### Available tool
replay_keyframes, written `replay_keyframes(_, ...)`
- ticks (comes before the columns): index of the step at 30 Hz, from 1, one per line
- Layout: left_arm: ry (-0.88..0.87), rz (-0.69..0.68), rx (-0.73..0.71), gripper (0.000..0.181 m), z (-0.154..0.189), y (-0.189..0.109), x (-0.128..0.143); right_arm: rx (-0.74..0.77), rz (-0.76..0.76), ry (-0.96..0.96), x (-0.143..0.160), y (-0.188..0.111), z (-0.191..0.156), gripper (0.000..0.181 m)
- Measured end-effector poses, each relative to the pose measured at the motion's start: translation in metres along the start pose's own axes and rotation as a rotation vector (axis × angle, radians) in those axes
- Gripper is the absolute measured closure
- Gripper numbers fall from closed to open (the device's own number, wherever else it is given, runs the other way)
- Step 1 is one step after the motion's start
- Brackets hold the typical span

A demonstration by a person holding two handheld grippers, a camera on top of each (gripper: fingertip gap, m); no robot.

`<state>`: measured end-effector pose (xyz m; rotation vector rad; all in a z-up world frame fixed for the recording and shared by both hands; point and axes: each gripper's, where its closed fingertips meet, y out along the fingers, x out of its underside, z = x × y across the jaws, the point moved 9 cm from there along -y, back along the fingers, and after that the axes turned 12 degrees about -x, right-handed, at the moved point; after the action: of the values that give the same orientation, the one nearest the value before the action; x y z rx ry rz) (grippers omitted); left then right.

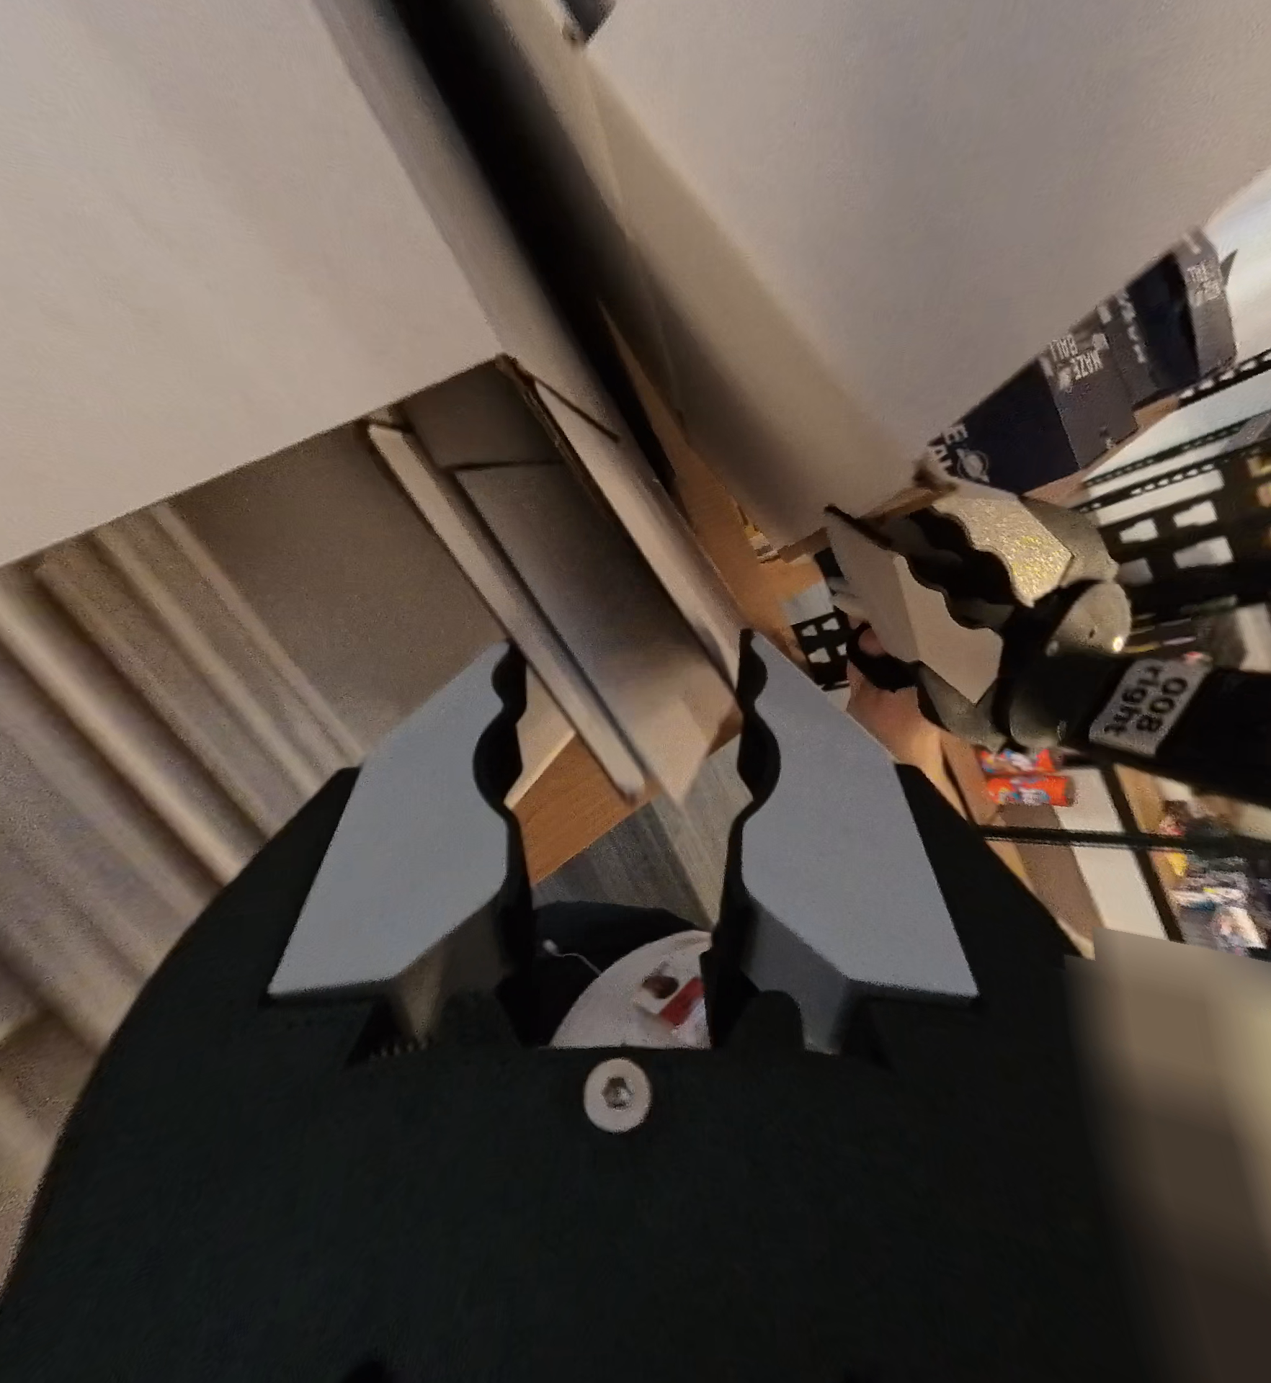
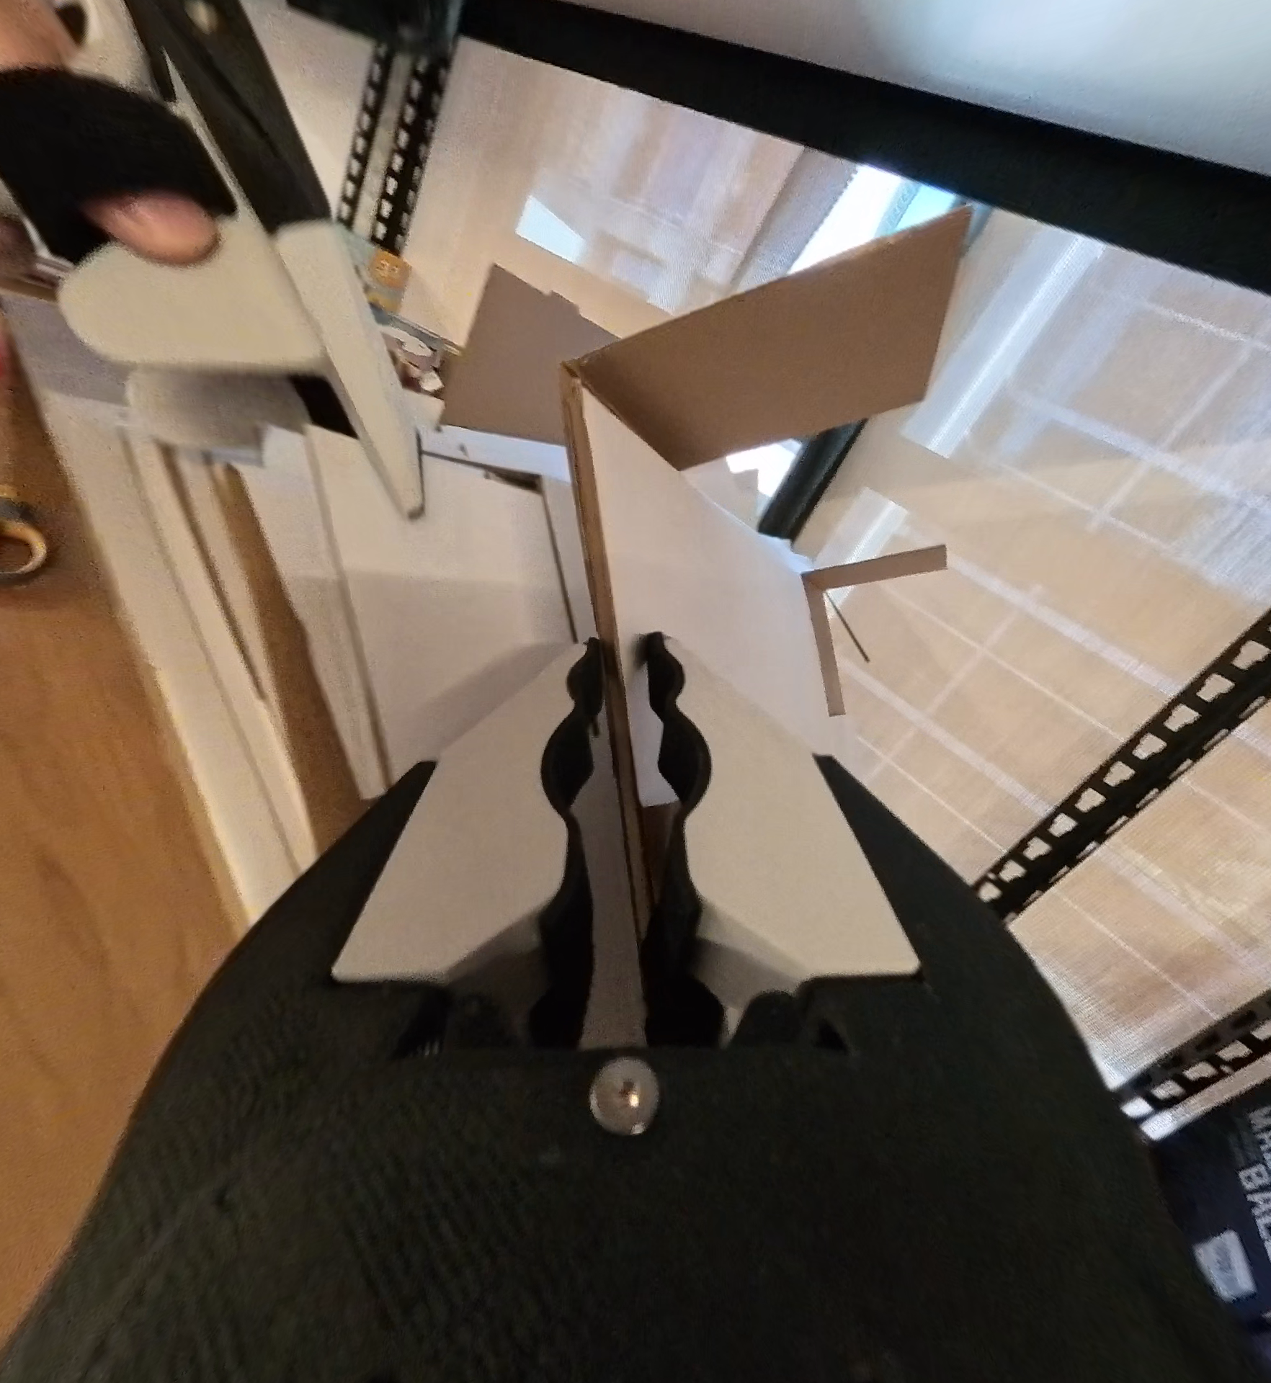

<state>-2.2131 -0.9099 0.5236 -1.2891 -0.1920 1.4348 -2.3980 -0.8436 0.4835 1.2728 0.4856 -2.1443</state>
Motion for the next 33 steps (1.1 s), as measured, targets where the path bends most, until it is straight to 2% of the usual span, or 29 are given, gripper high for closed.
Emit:
replay_keyframes(2,0.037,0.052,-0.037,0.106,-0.005,-0.027,0.013,-0.032,0.018,0.005,-0.005,-0.002,-0.012,0.171)
replay_keyframes(5,0.080,0.185,0.007,0.097,0.008,-0.055,0.038,-0.053,0.020,-0.029,-0.013,-0.002,-0.032,0.171)
replay_keyframes(7,0.110,0.275,0.023,0.095,0.021,-0.059,0.052,-0.063,0.021,-0.053,-0.019,-0.002,-0.048,0.172)
replay_keyframes(11,0.079,0.351,0.123,0.095,0.037,-0.049,0.079,-0.074,0.023,-0.102,-0.034,-0.008,-0.078,0.171)
replay_keyframes(16,-0.003,0.469,0.288,0.112,0.042,-0.050,0.099,-0.094,0.047,-0.191,-0.051,-0.024,-0.117,0.171)
replay_keyframes(17,0.001,0.487,0.268,0.115,0.043,-0.050,0.103,-0.095,0.056,-0.208,-0.056,-0.028,-0.128,0.171)
replay_keyframes(18,0.019,0.505,0.210,0.132,0.042,-0.049,0.106,-0.084,0.062,-0.231,-0.060,-0.033,-0.138,0.171)
replay_keyframes(20,0.067,0.532,0.135,0.143,0.042,-0.051,0.117,-0.060,0.044,-0.284,-0.060,-0.035,-0.153,0.170)
replay_keyframes(23,0.100,0.512,0.020,0.165,0.027,-0.055,0.138,-0.209,0.010,-0.188,-0.057,-0.041,-0.174,0.168)
replay_keyframes(25,0.064,0.526,0.039,0.169,0.009,-0.058,0.151,-0.261,0.065,-0.072,-0.061,-0.065,-0.178,0.153)
replay_keyframes(27,-0.073,0.541,0.173,0.173,-0.008,-0.068,0.161,-0.286,0.063,0.101,-0.049,-0.094,-0.168,0.148)
replay_keyframes(29,-0.110,0.579,0.191,0.173,-0.021,-0.079,0.170,-0.303,0.047,0.307,-0.017,-0.125,-0.159,0.148)
replay_keyframes(33,-0.076,0.592,0.110,0.172,-0.027,-0.091,0.190,-0.239,-0.089,0.667,0.091,-0.166,-0.175,0.147)
